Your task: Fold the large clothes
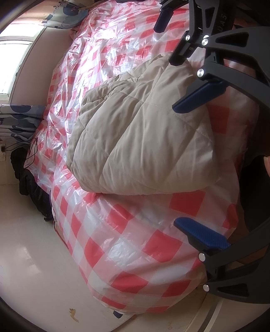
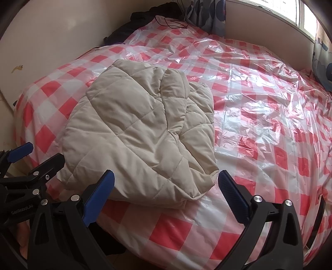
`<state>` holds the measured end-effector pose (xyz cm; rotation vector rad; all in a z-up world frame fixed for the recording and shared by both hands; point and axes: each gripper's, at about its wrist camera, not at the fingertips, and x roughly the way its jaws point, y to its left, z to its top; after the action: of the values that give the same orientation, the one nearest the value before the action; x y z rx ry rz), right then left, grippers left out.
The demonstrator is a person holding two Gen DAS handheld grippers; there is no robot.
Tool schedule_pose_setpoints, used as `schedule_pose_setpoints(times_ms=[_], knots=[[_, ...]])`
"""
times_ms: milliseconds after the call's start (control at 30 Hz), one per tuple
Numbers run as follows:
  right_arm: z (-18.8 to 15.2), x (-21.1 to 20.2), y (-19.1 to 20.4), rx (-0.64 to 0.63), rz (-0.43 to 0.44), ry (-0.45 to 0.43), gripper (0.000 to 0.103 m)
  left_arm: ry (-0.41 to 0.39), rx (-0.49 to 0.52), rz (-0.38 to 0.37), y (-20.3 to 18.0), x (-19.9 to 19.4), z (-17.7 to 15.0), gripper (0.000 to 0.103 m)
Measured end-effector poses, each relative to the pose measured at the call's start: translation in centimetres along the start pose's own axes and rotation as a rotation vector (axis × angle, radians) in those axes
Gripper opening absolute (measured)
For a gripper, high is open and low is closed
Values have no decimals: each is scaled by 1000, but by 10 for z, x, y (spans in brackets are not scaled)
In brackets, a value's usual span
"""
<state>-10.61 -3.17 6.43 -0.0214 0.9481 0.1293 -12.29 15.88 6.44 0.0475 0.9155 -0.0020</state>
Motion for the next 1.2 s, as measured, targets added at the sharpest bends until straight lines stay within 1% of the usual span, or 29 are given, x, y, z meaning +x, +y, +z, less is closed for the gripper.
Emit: schedule_pose_setpoints(times_ms=[1200], knots=[[-2,1,0,-2,1,6,97,11,-8,4,4,1,-1,96]])
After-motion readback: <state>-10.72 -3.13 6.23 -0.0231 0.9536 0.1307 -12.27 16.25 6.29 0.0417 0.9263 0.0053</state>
